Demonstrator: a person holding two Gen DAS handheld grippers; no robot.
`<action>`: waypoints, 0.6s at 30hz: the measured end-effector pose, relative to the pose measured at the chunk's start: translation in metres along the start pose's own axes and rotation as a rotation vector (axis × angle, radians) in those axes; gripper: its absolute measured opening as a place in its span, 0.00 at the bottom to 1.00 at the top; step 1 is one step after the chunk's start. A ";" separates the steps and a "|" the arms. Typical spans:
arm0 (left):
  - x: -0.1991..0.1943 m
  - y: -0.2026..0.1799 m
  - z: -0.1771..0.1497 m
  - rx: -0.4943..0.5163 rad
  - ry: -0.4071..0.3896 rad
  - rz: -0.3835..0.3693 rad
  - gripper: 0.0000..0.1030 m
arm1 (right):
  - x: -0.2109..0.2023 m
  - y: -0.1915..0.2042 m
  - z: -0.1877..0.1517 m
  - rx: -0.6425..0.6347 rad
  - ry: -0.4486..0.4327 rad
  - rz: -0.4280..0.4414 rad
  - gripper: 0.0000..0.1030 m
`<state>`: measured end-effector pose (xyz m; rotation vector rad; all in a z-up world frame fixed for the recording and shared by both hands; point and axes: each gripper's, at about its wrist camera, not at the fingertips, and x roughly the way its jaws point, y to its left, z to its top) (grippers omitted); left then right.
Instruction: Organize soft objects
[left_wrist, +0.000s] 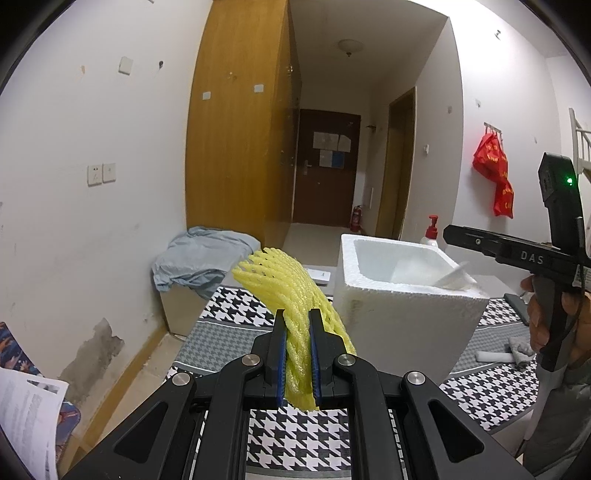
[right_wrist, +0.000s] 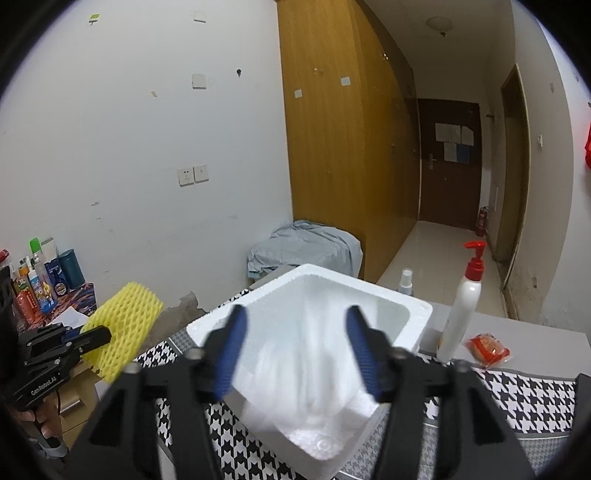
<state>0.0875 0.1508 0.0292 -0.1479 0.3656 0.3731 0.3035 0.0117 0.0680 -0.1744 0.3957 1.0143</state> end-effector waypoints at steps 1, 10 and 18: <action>0.000 0.000 0.000 0.002 -0.001 -0.001 0.11 | -0.001 0.000 0.000 0.000 -0.004 -0.001 0.67; -0.005 0.001 0.003 0.005 -0.020 -0.002 0.11 | -0.001 0.000 0.000 0.005 -0.002 -0.032 0.98; -0.009 -0.001 0.010 0.009 -0.039 -0.022 0.11 | -0.008 -0.003 -0.001 0.019 -0.020 -0.037 1.00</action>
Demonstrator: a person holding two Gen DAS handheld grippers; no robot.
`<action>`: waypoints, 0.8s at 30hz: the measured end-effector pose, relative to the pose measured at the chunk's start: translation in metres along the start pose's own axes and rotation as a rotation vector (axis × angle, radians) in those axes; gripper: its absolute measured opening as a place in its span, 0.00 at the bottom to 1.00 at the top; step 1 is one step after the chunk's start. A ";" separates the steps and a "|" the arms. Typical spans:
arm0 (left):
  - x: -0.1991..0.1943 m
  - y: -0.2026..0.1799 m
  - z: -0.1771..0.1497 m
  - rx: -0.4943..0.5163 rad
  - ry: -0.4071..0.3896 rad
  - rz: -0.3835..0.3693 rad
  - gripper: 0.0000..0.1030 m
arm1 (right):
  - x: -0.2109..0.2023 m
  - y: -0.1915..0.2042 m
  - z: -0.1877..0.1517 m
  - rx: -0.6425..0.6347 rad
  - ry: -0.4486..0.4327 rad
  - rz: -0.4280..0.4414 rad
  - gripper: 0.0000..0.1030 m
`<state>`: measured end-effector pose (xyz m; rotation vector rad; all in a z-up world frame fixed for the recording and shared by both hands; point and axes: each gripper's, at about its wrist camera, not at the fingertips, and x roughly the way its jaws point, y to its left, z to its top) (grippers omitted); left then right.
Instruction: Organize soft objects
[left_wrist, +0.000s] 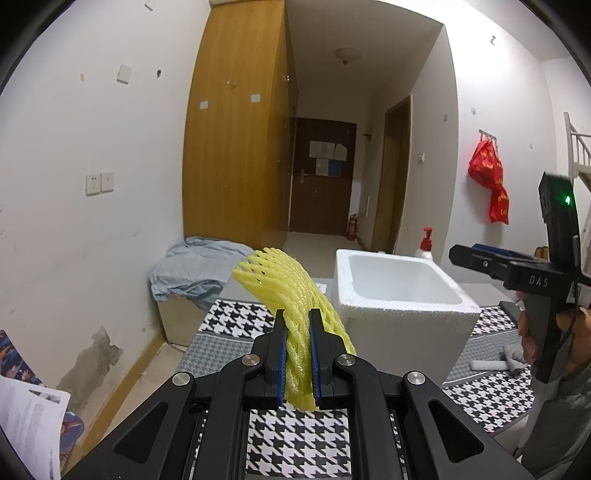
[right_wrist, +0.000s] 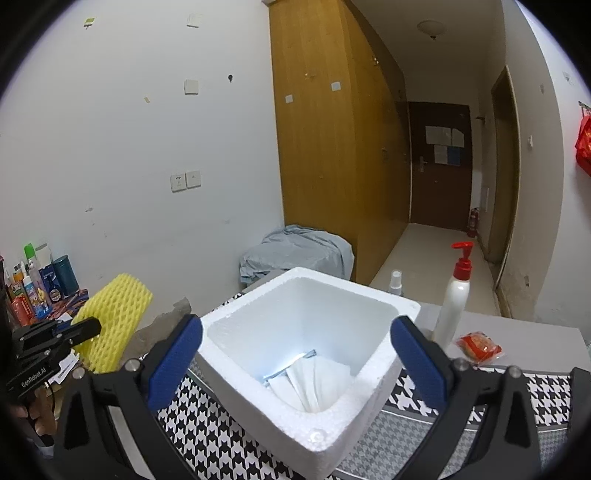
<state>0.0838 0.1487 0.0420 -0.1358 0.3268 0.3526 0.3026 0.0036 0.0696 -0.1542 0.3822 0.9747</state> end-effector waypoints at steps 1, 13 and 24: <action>-0.001 -0.001 0.002 0.004 -0.005 -0.003 0.11 | -0.001 -0.001 0.000 0.002 -0.001 0.001 1.00; 0.003 -0.016 0.023 0.043 -0.051 -0.072 0.11 | -0.022 -0.012 -0.010 0.008 -0.016 -0.038 1.00; 0.015 -0.038 0.043 0.086 -0.065 -0.160 0.11 | -0.043 -0.024 -0.022 0.028 -0.015 -0.092 1.00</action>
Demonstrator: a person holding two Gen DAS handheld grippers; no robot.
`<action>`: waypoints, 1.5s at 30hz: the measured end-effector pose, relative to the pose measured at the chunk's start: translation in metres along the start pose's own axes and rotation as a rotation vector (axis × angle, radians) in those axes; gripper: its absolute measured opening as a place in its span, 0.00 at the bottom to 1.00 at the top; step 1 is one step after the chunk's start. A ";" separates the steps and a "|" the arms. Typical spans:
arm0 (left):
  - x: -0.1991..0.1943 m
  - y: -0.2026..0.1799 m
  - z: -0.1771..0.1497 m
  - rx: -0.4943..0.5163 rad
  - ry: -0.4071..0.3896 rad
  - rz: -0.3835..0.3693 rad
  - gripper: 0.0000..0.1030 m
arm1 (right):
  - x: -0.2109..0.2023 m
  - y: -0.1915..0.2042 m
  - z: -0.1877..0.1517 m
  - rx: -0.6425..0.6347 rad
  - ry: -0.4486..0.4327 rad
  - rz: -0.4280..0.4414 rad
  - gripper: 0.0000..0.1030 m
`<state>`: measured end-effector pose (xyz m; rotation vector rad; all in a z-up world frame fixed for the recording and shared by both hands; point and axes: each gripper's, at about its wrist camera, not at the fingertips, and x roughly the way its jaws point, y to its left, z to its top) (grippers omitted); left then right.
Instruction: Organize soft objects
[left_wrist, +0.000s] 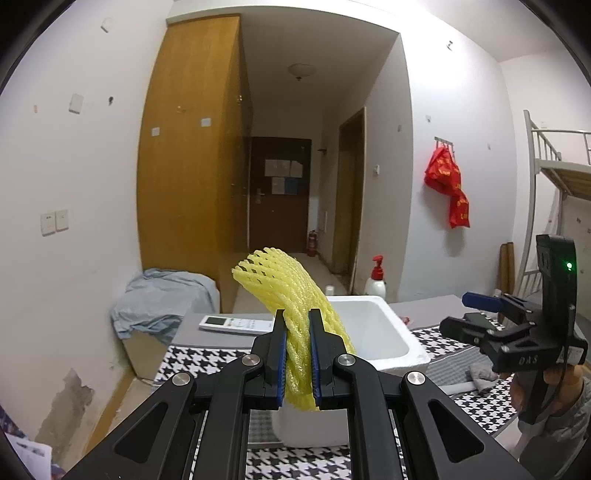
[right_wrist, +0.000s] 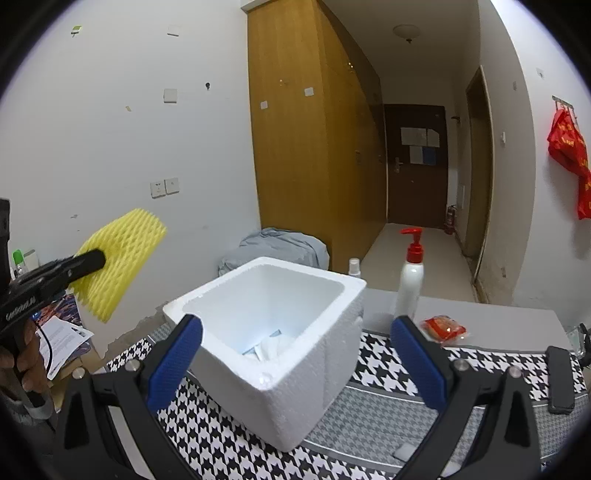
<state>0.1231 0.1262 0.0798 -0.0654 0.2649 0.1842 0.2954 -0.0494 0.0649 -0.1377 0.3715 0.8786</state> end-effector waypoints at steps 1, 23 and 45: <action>0.001 -0.001 0.000 0.003 0.002 -0.006 0.11 | -0.001 0.000 0.000 -0.002 0.000 -0.006 1.00; 0.049 -0.021 0.008 0.009 0.064 -0.124 0.11 | -0.047 -0.026 -0.024 0.060 -0.012 -0.142 1.00; 0.100 -0.040 0.006 0.029 0.147 -0.141 0.11 | -0.074 -0.048 -0.046 0.099 0.015 -0.247 1.00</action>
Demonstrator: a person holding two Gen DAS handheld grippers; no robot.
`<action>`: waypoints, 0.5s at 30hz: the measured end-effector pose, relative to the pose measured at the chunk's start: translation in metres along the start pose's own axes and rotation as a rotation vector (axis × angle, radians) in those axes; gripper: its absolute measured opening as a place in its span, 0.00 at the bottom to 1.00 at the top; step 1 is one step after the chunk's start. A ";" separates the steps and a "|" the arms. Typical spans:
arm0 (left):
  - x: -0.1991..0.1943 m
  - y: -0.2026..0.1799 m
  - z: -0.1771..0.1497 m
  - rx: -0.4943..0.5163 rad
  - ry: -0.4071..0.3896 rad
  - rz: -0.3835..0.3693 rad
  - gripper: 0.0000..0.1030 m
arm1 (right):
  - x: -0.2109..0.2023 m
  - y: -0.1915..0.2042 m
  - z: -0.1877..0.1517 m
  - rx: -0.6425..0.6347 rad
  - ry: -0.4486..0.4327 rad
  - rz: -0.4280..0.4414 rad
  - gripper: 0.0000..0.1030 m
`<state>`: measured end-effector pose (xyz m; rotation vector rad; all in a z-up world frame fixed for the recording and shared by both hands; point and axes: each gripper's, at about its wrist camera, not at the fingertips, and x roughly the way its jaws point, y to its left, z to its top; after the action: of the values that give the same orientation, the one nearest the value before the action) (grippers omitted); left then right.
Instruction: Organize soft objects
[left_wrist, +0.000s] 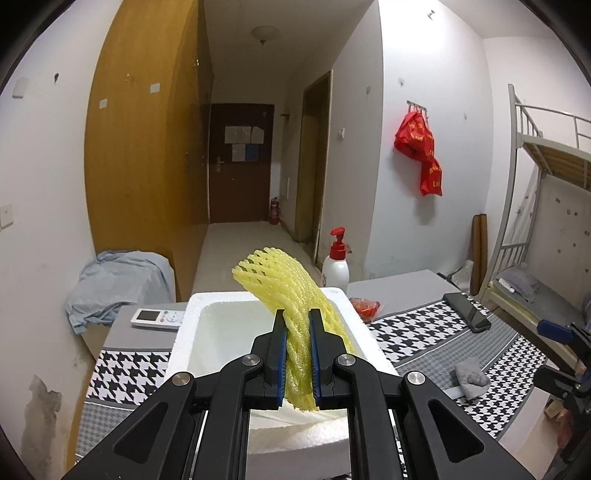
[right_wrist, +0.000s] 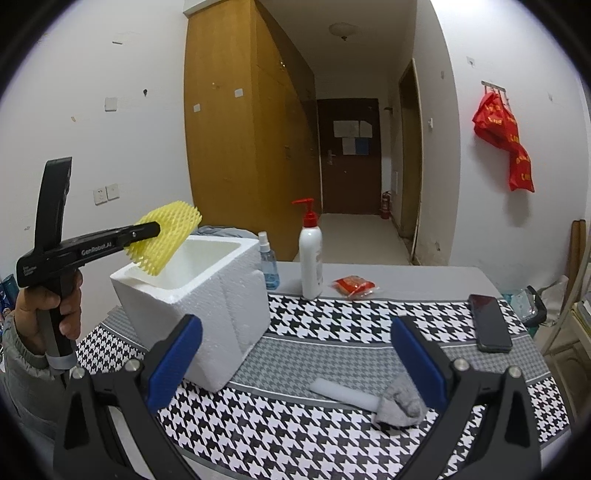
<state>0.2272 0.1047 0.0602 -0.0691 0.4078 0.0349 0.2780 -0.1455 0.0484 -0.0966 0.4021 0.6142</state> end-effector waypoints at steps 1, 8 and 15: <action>0.002 0.000 0.000 -0.002 0.004 0.003 0.11 | -0.001 -0.001 -0.001 0.001 0.001 -0.005 1.00; 0.013 -0.002 -0.001 0.002 0.029 0.020 0.11 | -0.002 -0.011 -0.004 0.017 0.010 -0.021 1.00; 0.014 -0.004 -0.001 0.010 0.011 0.052 0.73 | 0.001 -0.022 -0.009 0.042 0.022 -0.028 1.00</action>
<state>0.2396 0.1010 0.0541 -0.0486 0.4207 0.0841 0.2878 -0.1649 0.0388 -0.0689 0.4342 0.5774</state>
